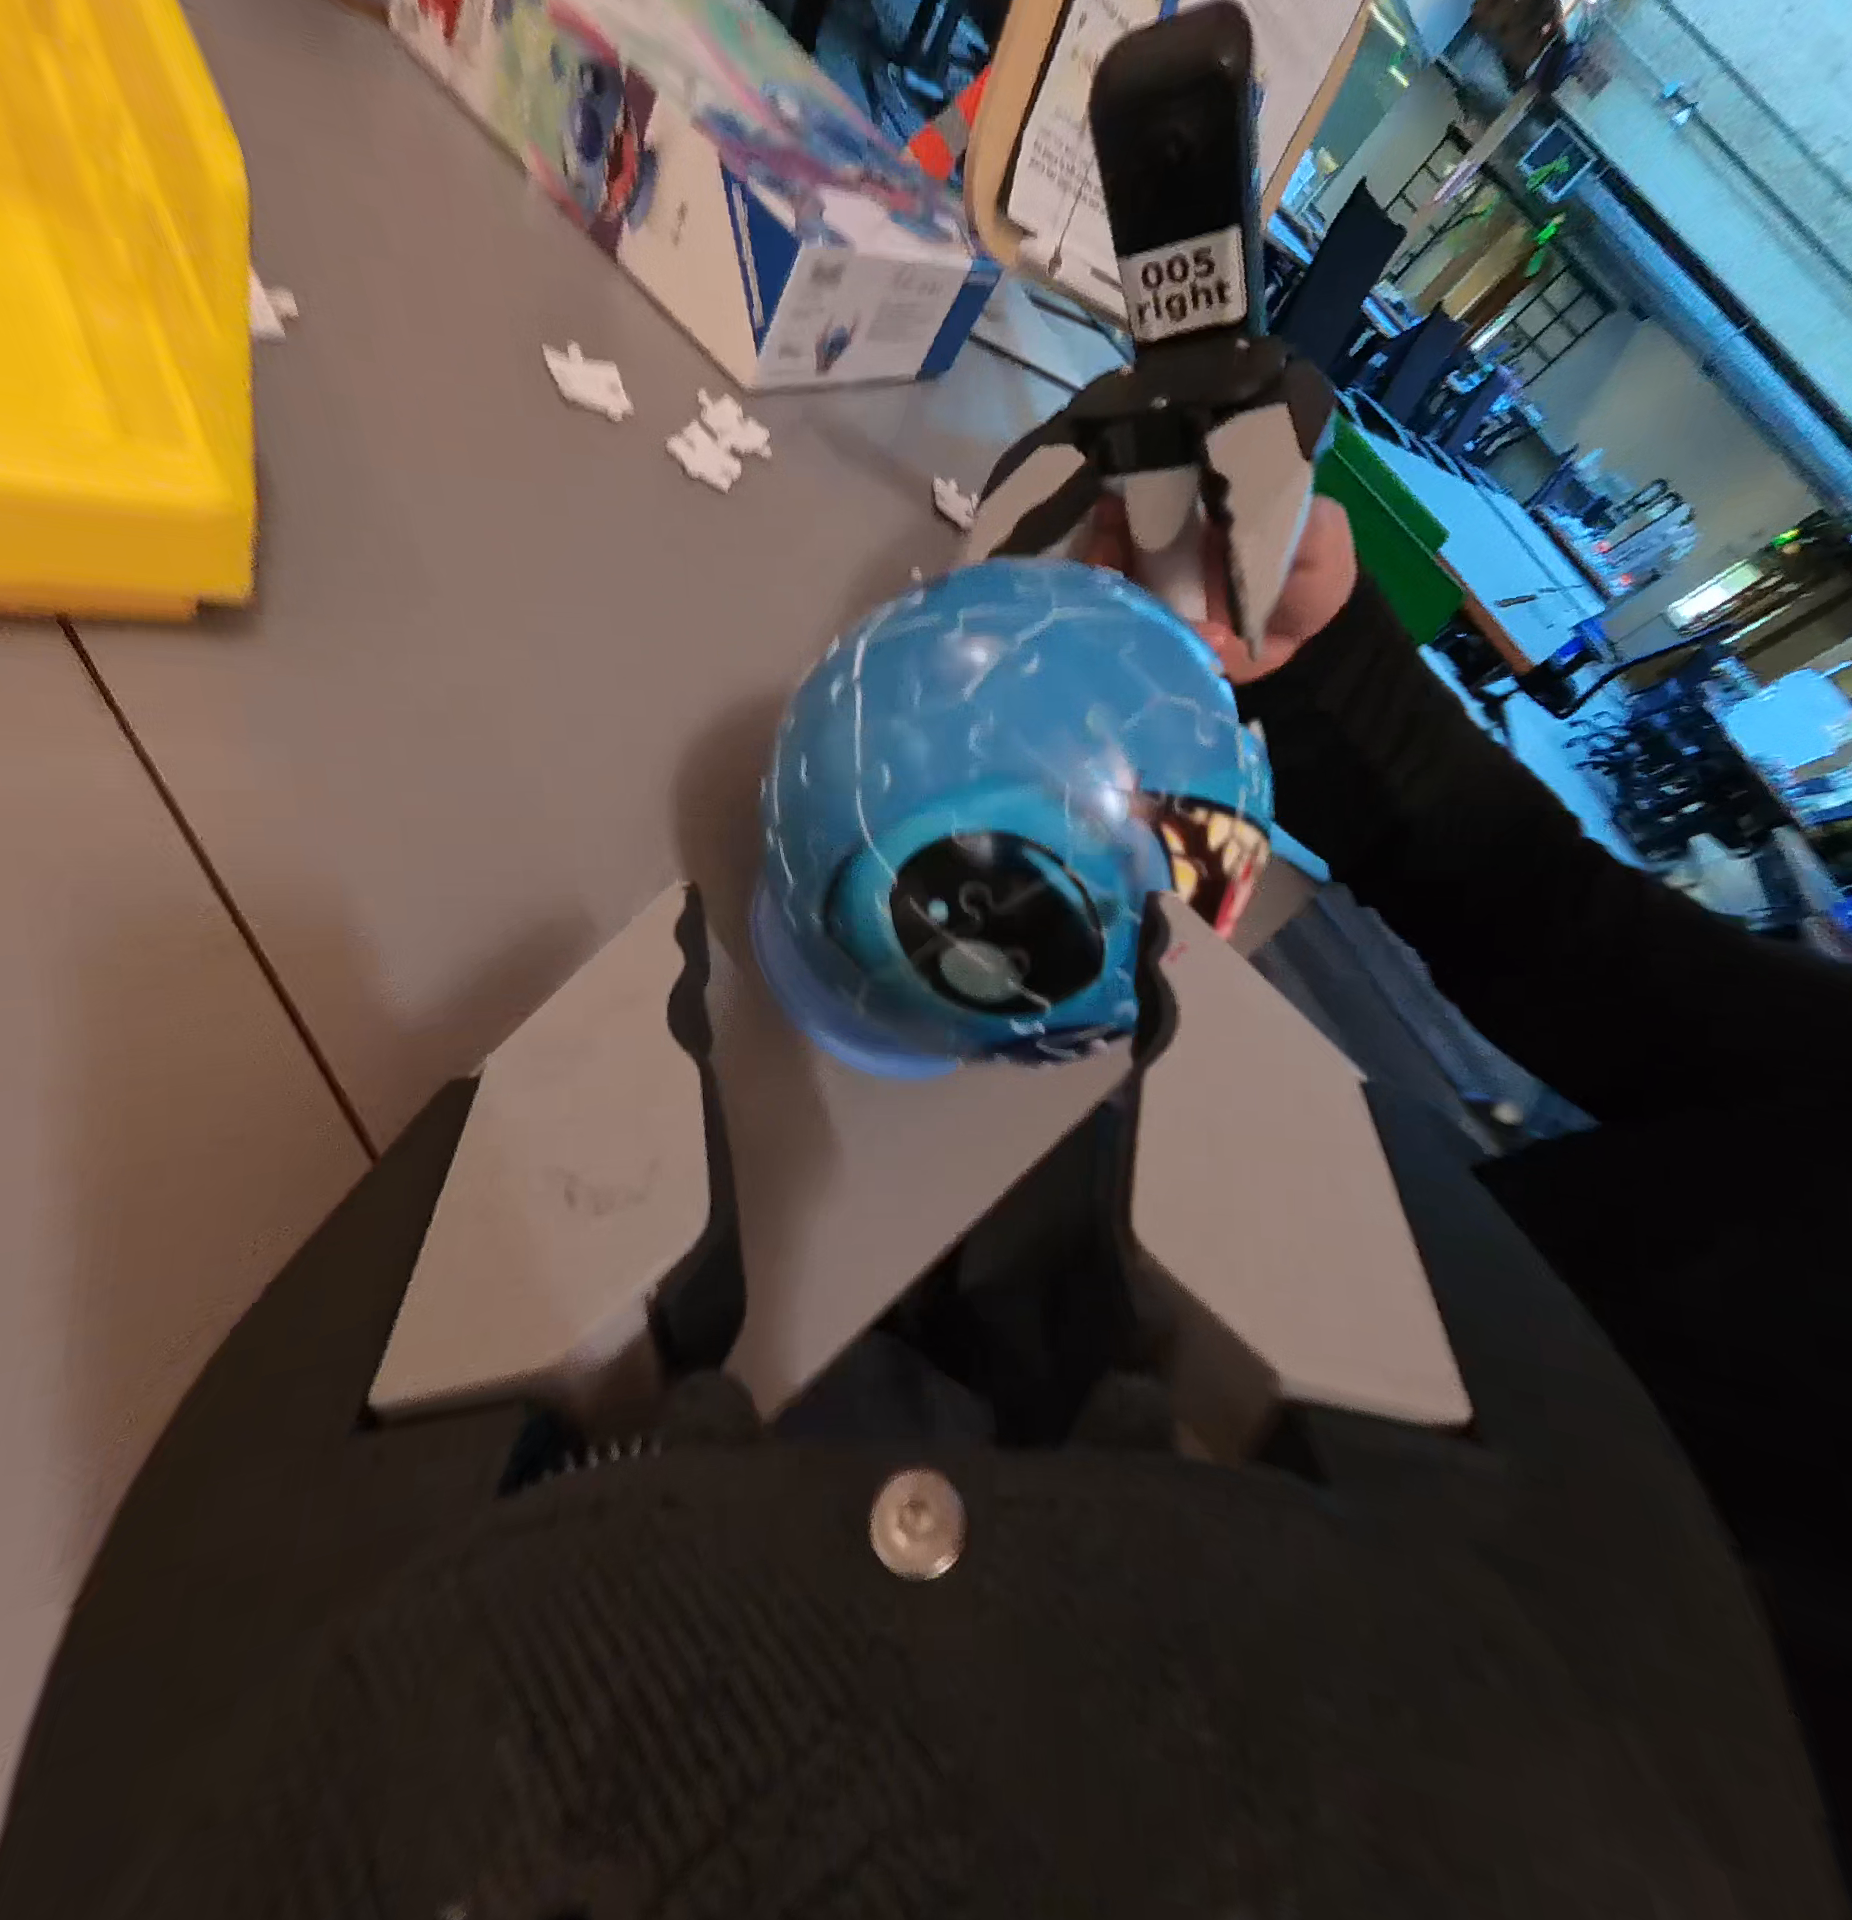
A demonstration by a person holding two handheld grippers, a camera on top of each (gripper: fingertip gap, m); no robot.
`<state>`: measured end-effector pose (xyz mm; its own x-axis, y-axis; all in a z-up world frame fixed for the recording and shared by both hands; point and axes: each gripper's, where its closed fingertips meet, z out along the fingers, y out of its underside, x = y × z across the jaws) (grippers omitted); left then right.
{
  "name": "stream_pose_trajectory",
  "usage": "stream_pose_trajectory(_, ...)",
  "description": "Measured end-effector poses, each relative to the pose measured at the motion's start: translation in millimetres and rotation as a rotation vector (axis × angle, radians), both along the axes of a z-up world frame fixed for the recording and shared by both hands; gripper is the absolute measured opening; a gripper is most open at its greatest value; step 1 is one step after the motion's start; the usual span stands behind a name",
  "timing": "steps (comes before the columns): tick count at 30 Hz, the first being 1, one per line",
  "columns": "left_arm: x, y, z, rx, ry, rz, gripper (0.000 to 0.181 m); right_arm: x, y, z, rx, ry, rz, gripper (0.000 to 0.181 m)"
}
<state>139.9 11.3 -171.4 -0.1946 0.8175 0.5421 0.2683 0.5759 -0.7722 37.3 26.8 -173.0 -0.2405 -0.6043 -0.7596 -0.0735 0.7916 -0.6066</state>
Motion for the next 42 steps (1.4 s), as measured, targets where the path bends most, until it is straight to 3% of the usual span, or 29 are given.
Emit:
stream_pose_trajectory(4, 11, 19, -7, 0.183, 0.027, -0.012, 0.081, -10, -12, -5, 0.169, -0.005, -0.014, 0.095)
stream_pose_trajectory(10, -4, 32, -10, 0.299, 0.041, 0.022, 0.089, 6, -14, -10, 0.395, -0.014, 0.044, 0.098)
stream_pose_trajectory(20, -23, 34, -19, 0.336, 0.049, 0.028, 0.092, 30, -4, -13, 0.382, 0.037, 0.066, 0.101)
stream_pose_trajectory(27, -27, 23, -6, 0.242, 0.064, 0.025, 0.092, 27, -15, 5, 0.263, -0.013, -0.015, 0.101)
stream_pose_trajectory(33, -21, -6, 24, -0.063, 0.137, -0.005, 0.092, 33, -31, 21, 0.035, -0.085, -0.084, 0.100)
stream_pose_trajectory(42, -14, -6, 7, -0.368, 0.088, -0.088, 0.091, 38, -28, 11, -0.286, -0.103, -0.202, 0.101)
